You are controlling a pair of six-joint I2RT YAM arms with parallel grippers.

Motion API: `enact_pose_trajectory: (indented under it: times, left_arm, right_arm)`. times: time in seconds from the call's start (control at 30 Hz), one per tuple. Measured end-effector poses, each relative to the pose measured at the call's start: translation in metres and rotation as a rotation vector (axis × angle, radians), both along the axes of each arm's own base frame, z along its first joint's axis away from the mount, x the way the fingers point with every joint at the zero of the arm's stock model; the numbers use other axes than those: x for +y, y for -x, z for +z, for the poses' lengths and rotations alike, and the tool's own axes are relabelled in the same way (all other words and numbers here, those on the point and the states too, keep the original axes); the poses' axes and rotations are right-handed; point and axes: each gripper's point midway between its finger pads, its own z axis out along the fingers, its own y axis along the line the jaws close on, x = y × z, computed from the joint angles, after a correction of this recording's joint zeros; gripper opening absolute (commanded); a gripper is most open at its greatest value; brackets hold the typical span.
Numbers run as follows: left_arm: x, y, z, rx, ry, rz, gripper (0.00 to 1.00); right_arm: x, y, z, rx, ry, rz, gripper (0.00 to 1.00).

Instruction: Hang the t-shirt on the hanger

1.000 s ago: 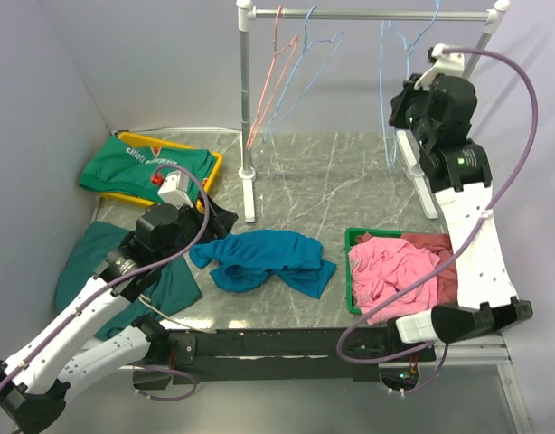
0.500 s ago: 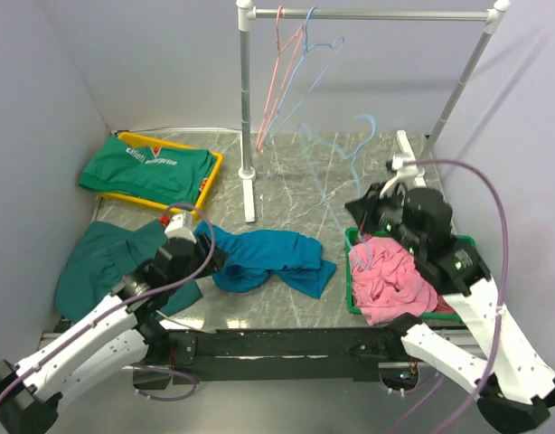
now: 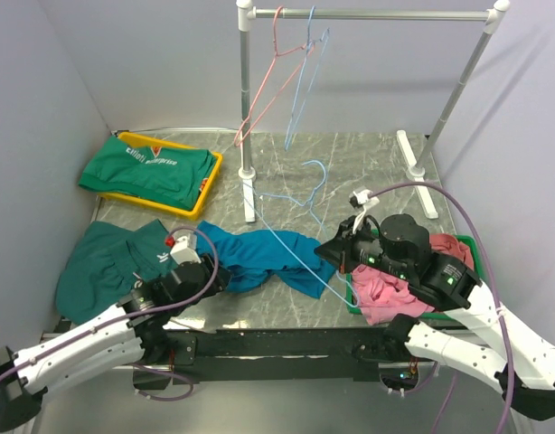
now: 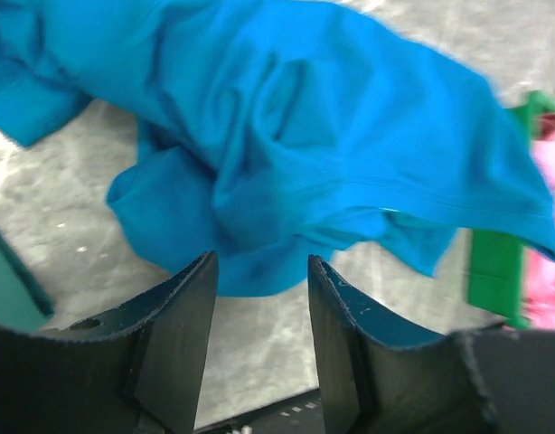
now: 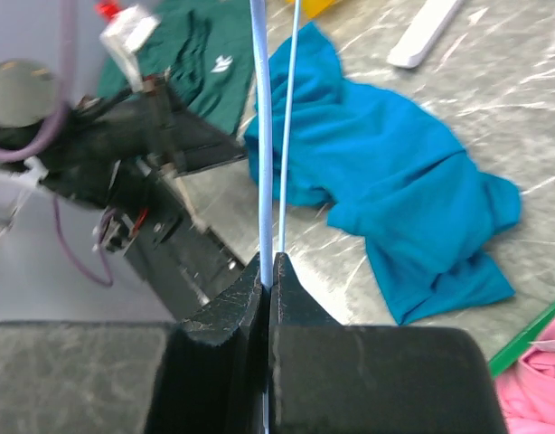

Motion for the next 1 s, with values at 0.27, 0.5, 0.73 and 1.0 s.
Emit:
enact_pose_trajectory:
  times: [0.27,0.5,0.73,1.0]
  left_arm:
    - [0.011,-0.012,-0.014,-0.008,-0.091,0.099,0.34]
    - [0.014,-0.029,-0.016,-0.031,-0.184,0.158,0.15]
    - [0.009,-0.047,0.006,-0.085,-0.183,0.174,0.02]
    - [0.016,-0.065,0.021,-0.116,-0.174,0.194,0.01]
  right_arm:
    - [0.004,0.031,-0.008,0.043,0.018,0.12,0.0]
    - [-0.012,0.056,-0.021,0.107,0.059,0.17,0.0]
    - [-0.022,0.074,-0.029,0.154,0.082,0.21,0.0]
    - [-0.02,0.078,-0.06,0.215,0.136,0.236,0.0]
